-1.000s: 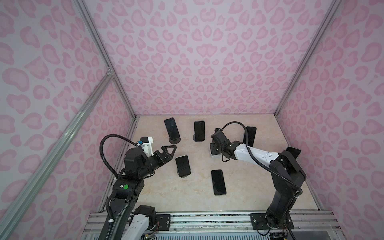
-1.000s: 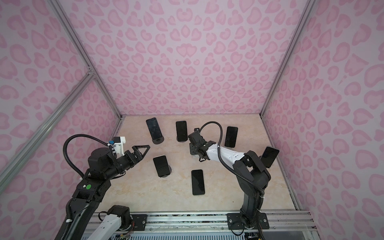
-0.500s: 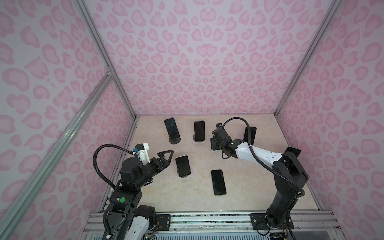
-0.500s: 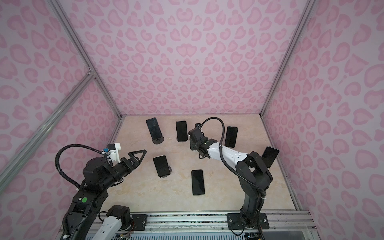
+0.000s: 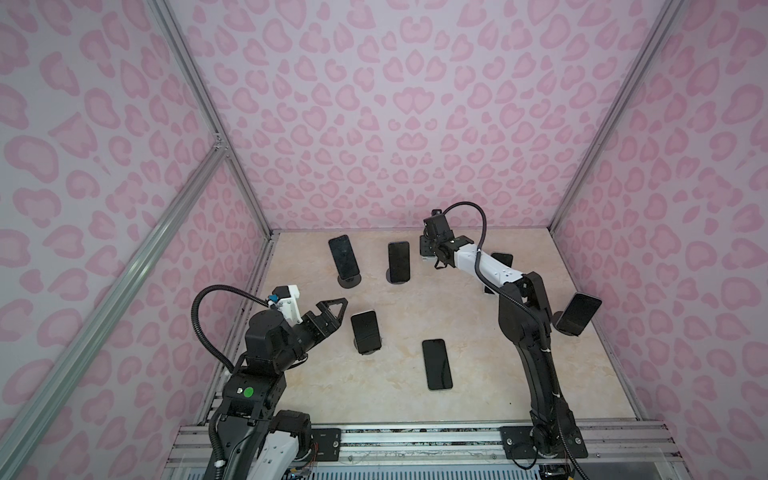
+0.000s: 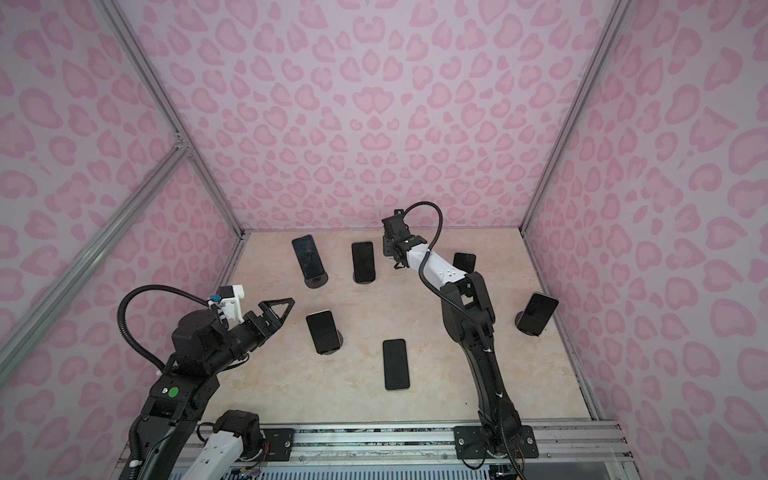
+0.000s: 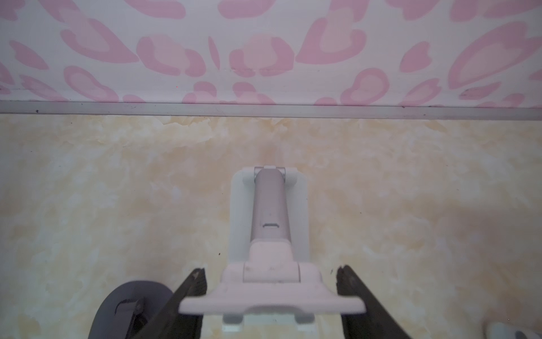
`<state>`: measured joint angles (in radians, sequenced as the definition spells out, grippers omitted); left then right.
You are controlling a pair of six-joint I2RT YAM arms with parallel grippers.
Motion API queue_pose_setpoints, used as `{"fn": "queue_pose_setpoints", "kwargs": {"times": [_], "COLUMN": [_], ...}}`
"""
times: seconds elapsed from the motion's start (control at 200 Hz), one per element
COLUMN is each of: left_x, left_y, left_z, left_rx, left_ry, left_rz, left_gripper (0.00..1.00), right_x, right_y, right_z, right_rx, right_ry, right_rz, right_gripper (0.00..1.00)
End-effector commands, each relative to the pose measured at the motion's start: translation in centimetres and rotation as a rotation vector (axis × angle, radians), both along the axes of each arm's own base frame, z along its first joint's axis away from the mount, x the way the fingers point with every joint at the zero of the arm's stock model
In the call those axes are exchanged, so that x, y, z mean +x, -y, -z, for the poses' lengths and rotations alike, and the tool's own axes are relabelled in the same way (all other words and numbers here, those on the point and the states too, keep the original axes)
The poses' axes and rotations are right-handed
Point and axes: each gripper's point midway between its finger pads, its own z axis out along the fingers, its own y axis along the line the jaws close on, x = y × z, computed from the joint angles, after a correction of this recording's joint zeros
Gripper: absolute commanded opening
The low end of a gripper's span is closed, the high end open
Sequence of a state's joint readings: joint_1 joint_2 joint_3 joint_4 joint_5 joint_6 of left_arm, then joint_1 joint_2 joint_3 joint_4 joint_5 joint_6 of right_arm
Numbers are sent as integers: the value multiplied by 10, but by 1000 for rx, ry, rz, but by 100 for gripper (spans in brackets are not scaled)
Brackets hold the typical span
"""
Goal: Remove the phone from the phone stand
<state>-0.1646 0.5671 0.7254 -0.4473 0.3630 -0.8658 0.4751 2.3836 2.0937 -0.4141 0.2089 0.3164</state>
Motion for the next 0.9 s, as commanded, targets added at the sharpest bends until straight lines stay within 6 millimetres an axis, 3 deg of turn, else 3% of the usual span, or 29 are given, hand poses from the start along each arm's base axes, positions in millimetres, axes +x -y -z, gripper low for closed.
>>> {"fn": "queue_pose_setpoints", "kwargs": {"times": [0.0,0.21,0.335,0.48,0.69,0.72,0.745,0.86,0.865,0.87,0.875,0.885,0.895], "left_x": [5,11,16,23,26,26,25,22,22,22,22,22,21], "left_y": [0,0,3,6,8,8,8,7,7,7,7,7,7], "left_z": [-6,-8,-10,-18,-18,-18,-19,-18,-18,-18,-18,-17,-17], "left_rx": [22,31,28,28,28,29,30,30,31,30,30,28,27], "left_ry": [24,27,29,38,30,29,30,40,41,41,41,40,40], "left_rz": [3,4,12,26,37,39,40,35,36,36,37,36,36], "left_gripper": [100,100,100,100,100,100,100,100,100,100,100,100,100], "right_x": [-4,-11,-17,-23,-28,-30,-34,-55,-55,-57,-58,-62,-64], "right_y": [5,6,5,5,11,12,13,24,25,26,26,29,32], "right_z": [20,35,43,34,-18,-17,-37,-62,-73,-65,-76,-69,-81], "right_rx": [-71,-79,-72,-39,5,6,23,40,49,42,51,45,56], "right_ry": [-95,-142,-160,-168,-93,-95,-67,-35,-16,-30,-10,-23,0], "right_rz": [3,22,4,2,16,15,10,10,11,12,13,19,23], "right_gripper": [57,58,70,78,84,85,84,84,84,84,84,84,83]}}
